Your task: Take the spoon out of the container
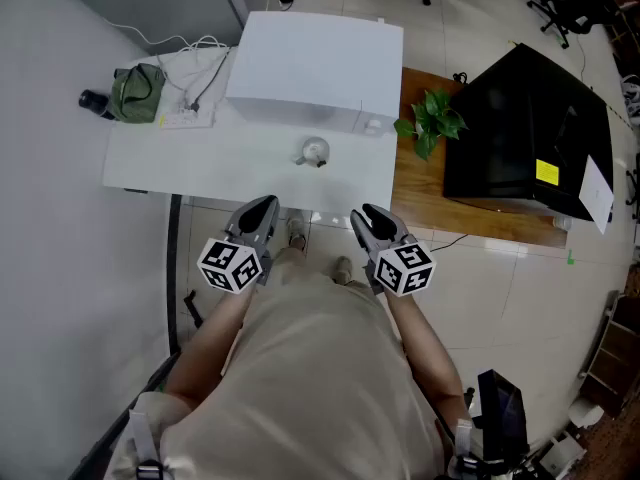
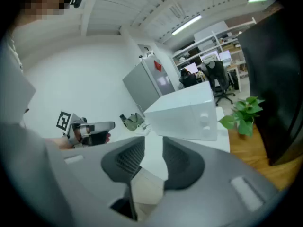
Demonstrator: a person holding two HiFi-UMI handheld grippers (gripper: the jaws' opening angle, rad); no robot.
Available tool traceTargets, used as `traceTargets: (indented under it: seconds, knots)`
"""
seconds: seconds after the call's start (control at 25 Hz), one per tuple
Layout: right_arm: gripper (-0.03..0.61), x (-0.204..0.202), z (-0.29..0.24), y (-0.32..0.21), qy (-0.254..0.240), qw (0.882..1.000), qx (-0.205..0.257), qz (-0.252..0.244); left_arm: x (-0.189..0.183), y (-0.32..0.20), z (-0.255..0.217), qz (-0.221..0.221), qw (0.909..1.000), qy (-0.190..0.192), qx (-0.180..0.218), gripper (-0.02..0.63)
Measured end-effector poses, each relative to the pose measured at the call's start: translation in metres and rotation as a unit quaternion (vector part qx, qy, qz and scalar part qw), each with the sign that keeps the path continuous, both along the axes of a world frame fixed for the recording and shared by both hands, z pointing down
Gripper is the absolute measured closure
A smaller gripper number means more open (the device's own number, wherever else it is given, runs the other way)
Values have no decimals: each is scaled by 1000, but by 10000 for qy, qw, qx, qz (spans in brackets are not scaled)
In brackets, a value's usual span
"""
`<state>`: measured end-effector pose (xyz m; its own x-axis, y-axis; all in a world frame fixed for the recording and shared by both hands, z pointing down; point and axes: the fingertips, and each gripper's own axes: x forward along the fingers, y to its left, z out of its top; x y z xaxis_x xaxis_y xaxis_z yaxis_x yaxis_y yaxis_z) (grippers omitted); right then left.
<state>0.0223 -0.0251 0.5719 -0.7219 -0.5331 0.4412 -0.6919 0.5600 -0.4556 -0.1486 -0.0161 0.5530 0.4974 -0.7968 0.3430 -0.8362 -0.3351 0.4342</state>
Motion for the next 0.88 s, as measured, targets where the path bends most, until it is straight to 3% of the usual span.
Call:
traceTargets:
  seconds: [0.32,0.6,0.88]
  knots:
    - [453,-42,55,-51,253,9984,-449,240,-38,-59,18,274,9995,-62,-164,634]
    - [442,-58,112,-81,247,9909,-1025,836,-48,-85,39,702,9969,-43,-342,634]
    - [425,-74,163,-99,224,9819,-1515,1119,-54,-98,50,1175,9919,-93,-483,635]
